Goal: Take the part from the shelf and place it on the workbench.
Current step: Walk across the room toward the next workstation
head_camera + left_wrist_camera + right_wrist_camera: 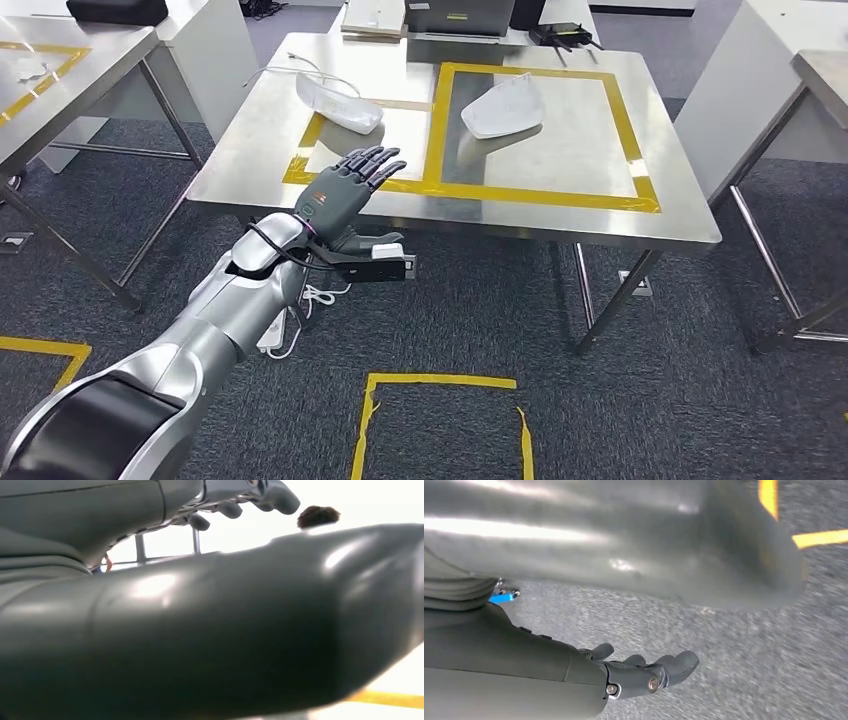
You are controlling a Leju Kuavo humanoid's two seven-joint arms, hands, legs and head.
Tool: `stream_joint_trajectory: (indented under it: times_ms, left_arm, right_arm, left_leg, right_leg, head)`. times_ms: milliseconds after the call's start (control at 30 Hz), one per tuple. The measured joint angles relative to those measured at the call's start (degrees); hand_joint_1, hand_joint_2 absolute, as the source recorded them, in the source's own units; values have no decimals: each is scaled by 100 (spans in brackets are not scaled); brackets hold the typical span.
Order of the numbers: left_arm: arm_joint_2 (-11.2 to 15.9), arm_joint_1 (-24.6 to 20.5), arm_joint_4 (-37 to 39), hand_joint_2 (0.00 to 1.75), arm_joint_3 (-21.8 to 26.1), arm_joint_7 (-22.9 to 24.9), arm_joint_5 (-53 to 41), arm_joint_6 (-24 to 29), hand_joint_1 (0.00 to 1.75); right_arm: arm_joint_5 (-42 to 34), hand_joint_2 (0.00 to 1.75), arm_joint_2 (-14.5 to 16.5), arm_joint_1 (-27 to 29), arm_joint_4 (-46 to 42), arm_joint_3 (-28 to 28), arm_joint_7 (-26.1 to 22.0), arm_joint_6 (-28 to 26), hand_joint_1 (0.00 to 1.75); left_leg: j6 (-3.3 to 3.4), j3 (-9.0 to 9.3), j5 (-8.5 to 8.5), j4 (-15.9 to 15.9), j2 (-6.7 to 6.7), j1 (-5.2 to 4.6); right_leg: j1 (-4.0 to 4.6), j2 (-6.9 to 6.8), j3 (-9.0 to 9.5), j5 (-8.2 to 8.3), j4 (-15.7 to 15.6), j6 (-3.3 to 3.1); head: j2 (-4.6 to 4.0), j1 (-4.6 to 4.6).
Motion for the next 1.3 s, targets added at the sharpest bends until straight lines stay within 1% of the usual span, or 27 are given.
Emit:
stream_joint_trajectory:
  times_ms: [67,100,133,200,267,333,367,433,467,500,533,600,633,667,700,767,800,867,900,933,1000,1033,1100,1167,1200,1233,1300]
  left_arm:
    - [2,37,8,0,21,-21,43,45,0]
    - [4,66,16,0,33,-34,59,58,0]
    - [7,107,28,0,43,-45,69,65,0]
    - [10,209,49,0,57,-58,85,70,0]
    - [11,272,53,0,66,-65,95,74,0]
    - [16,279,51,0,72,-81,106,66,0]
    - [17,280,52,0,74,-93,110,53,0]
    - [33,307,69,0,81,-110,120,26,0]
    - [46,332,78,0,89,-116,126,20,0]
    - [64,361,86,0,97,-126,135,20,0]
    - [90,390,93,0,107,-139,147,23,0]
    - [130,442,103,0,119,-188,163,9,0]
    - [154,471,111,0,121,-214,167,-14,0]
    - [174,503,120,0,122,-249,176,-51,0]
    - [191,536,128,0,124,-292,200,-103,0]
    - [210,593,133,0,131,-387,284,-216,0]
    - [212,611,130,44,138,-426,323,-259,0]
    - [220,632,126,131,151,-451,352,-286,0]
    - [228,644,126,175,155,-446,343,-279,0]
    - [238,658,129,175,156,-432,333,-270,0]
    - [246,682,132,175,156,-407,322,-248,0]
    - [247,689,133,175,156,-398,327,-238,0]
    - [251,719,133,175,156,-375,339,-217,0]
    - [267,777,138,175,156,-353,347,-202,0]
    - [276,803,139,175,156,-350,349,-197,0]
    - [285,819,140,175,156,-350,350,-194,0]
    - [294,829,136,175,156,-350,350,-190,0]
  right_arm:
    - [7,0,11,3,0,-1,8,-21,0]
    - [14,0,14,1,0,-2,11,-30,0]
    - [21,0,14,-1,-1,-2,10,-36,0]
    - [32,0,14,0,-1,-2,10,-41,0]
    - [34,0,13,-7,-1,-2,9,-42,0]
    - [39,0,10,-22,-1,-2,-3,-46,0]
    - [44,0,9,-26,-1,-2,-10,-51,0]
    - [51,0,12,-20,-1,-2,-32,-62,0]
    - [50,0,15,-18,-1,-2,-49,-70,0]
    - [48,0,17,-16,-1,-2,-68,-79,0]
    - [48,0,20,-12,-1,-2,-82,-87,0]
    - [47,0,20,1,-1,-2,-97,-94,0]
    - [49,0,20,9,-1,-2,-101,-92,0]
    - [49,0,20,15,-1,-2,-103,-88,0]
    - [49,0,20,18,-1,-2,-102,-85,0]
    - [44,0,20,23,-1,-2,-92,-83,0]
    - [39,0,20,25,-1,-2,-90,-83,0]
    - [25,87,17,23,-1,-3,-103,-83,0]
    - [20,131,14,23,-1,-4,-111,-82,0]
    - [16,175,10,26,-1,-4,-121,-82,0]
    - [16,175,2,43,-1,-4,-140,-82,0]
    - [17,175,-1,51,-1,-4,-156,-83,0]
    - [21,175,-13,60,-1,-4,-192,-85,0]
    - [25,175,-34,66,-1,-4,-213,-87,0]
    - [26,175,-44,69,-1,-4,-214,-87,0]
    - [26,175,-52,72,-1,-4,-216,-88,0]
    - [26,175,-66,71,-1,-4,-222,-90,0]
  left_leg:
    - [55,-164,173,-16,4,4]
    - [65,-259,249,-12,5,-2]
    - [65,-351,318,-5,7,-9]
    - [51,-540,451,21,9,-14]
    - [18,-713,568,65,8,-17]
    - [-37,-809,665,99,10,-27]
    - [-72,-825,714,96,13,-27]
    - [-146,-836,818,56,14,-20]
    - [-183,-869,783,71,6,-16]
    - [-219,-919,640,162,-3,-11]
    - [-254,-987,390,362,-11,-1]
    - [-322,-1117,-188,1026,-15,25]
    - [-348,-1147,-323,1355,-14,37]
    - [-367,-1125,-312,1570,-13,48]
    - [-377,-1039,-177,1632,-13,59]
    - [-365,-618,86,1238,-12,75]
    - [-343,-306,52,843,-12,70]
    - [-262,114,-190,211,-14,47]
    - [-214,187,-262,62,-15,26]
    - [-157,163,-250,37,-11,20]
    - [-54,135,-161,15,1,21]
    - [-13,104,-107,8,7,28]
    - [25,10,-21,16,7,19]
    - [26,-82,36,40,7,3]
    - [20,-117,51,58,8,-2]
    - [13,-142,59,78,9,-3]
    - [-13,-174,64,113,14,-13]
  right_leg:
    - [3,9,-163,-645,610,27]
    - [5,10,-230,-887,996,39]
    - [8,11,-254,-985,1315,45]
    - [17,11,-67,-807,1481,35]
    - [34,11,494,-629,897,-5]
    - [69,14,1020,-764,150,-75]
    - [92,16,1135,-842,-51,-115]
    - [102,10,1107,-779,-135,-195]
    - [90,1,1064,-713,-149,-233]
    - [74,-9,1008,-638,-168,-278]
    - [58,-18,939,-560,-181,-310]
    - [59,-22,777,-421,-181,-345]
    - [60,-22,688,-351,-180,-340]
    - [59,-23,600,-287,-178,-332]
    - [58,-25,512,-226,-175,-320]
    - [56,-32,359,-111,-157,-279]
    - [62,-34,300,-63,-140,-251]
    - [72,-39,247,22,-121,-176]
    - [70,-41,241,59,-128,-132]
    - [59,-42,241,96,-139,-87]
    - [32,-34,179,10,-34,-19]
    - [27,-29,90,-151,173,3]
    - [26,-19,-185,-609,896,32]
    - [30,-13,-327,-839,1425,41]
    - [33,-13,-249,-802,1395,33]
    - [37,-13,-55,-681,1138,16]
    - [60,-14,426,-468,391,-43]
  head:
    - [0,34]
    - [0,46]
    - [0,51]
    - [0,55]
    - [0,61]
    - [0,57]
    - [0,55]
    - [0,57]
    - [0,58]
    - [0,47]
    - [0,32]
    - [0,-6]
    - [0,-15]
    - [0,-21]
    - [0,-28]
    - [0,-37]
    - [0,-40]
    - [0,-27]
    - [0,-20]
    - [0,-14]
    - [0,-6]
    - [0,7]
    - [0,36]
    - [-1,46]
    - [-1,47]
    - [-1,50]
    - [0,54]
